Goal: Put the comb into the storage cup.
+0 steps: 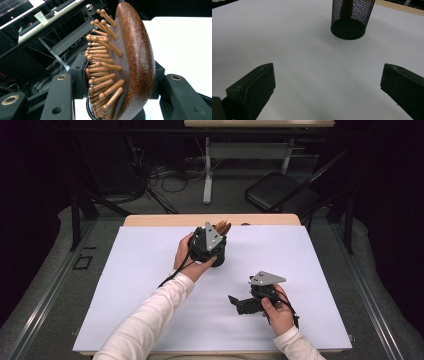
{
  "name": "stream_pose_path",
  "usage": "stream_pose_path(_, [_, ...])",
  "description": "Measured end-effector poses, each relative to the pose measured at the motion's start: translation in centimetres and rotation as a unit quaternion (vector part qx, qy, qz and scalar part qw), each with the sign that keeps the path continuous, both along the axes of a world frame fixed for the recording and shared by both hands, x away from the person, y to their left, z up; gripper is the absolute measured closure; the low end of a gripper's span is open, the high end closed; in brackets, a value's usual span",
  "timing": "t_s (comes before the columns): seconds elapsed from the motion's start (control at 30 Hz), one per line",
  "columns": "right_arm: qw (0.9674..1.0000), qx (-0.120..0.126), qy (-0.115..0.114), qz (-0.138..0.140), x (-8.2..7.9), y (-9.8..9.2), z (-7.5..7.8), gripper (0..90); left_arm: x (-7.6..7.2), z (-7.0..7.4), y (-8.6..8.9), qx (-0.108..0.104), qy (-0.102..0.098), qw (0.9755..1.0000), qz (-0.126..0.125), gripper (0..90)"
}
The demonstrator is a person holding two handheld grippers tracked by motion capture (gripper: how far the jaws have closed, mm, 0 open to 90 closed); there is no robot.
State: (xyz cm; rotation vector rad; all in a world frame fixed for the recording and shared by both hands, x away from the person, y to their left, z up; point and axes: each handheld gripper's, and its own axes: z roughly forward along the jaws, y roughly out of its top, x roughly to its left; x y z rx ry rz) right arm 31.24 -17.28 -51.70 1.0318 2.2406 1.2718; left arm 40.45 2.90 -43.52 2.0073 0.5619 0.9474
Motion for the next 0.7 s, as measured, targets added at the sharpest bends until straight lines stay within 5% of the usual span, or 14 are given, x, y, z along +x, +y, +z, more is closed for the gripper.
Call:
stream_pose_path(0.53, [1.0,0.0,0.001,0.0,0.0,-0.02,-0.1,0.0,-0.92,-0.82,-0.94,0.041,-0.029,0.9986,-0.019,48.3])
stream_pose_path(0.7, [1.0,-0.001,0.001,0.001,0.01,-0.01,-0.12,0.0,-0.88,-0.94,-0.86,0.035,-0.033,0.9987,-0.019,48.2])
